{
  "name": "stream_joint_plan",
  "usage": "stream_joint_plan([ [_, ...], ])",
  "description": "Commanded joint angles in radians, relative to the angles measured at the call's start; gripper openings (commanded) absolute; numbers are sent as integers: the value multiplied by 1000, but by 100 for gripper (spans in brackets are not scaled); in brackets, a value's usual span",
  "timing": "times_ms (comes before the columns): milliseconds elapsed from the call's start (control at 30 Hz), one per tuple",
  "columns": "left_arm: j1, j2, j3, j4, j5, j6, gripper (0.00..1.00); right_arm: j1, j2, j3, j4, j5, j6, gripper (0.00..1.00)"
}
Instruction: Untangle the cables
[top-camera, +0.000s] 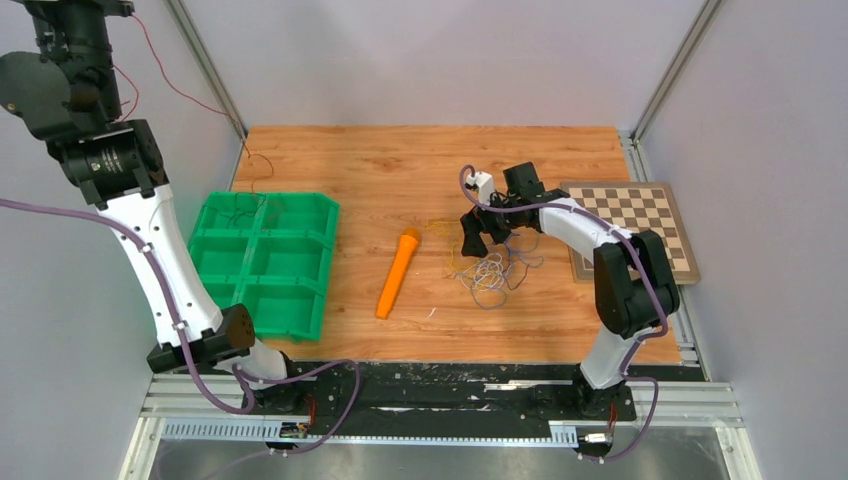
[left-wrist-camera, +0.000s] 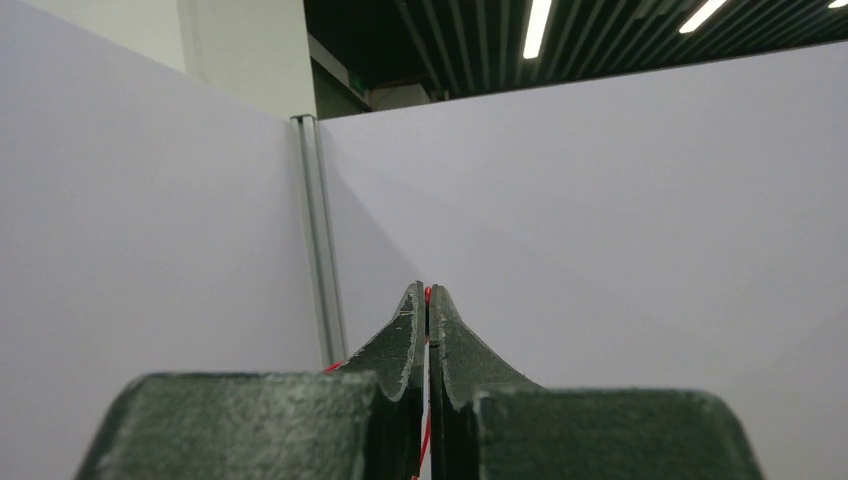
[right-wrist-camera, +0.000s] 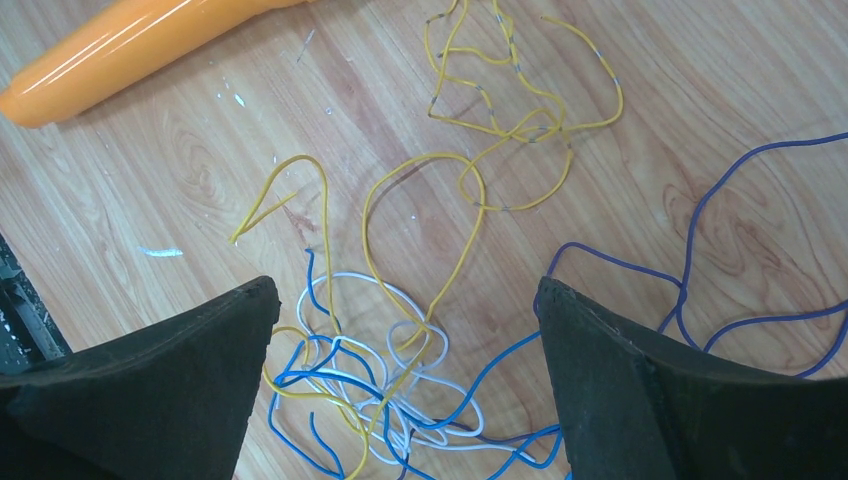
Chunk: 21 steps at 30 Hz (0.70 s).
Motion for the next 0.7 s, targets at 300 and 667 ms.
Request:
stream_joint_plan([
  [300, 9, -161, -507, 157, 184, -181, 0, -9, 6, 24, 22, 5, 6, 100],
  [667, 9, -339, -858, 67, 229, -82, 0, -18, -8, 8, 25, 14, 6, 100],
])
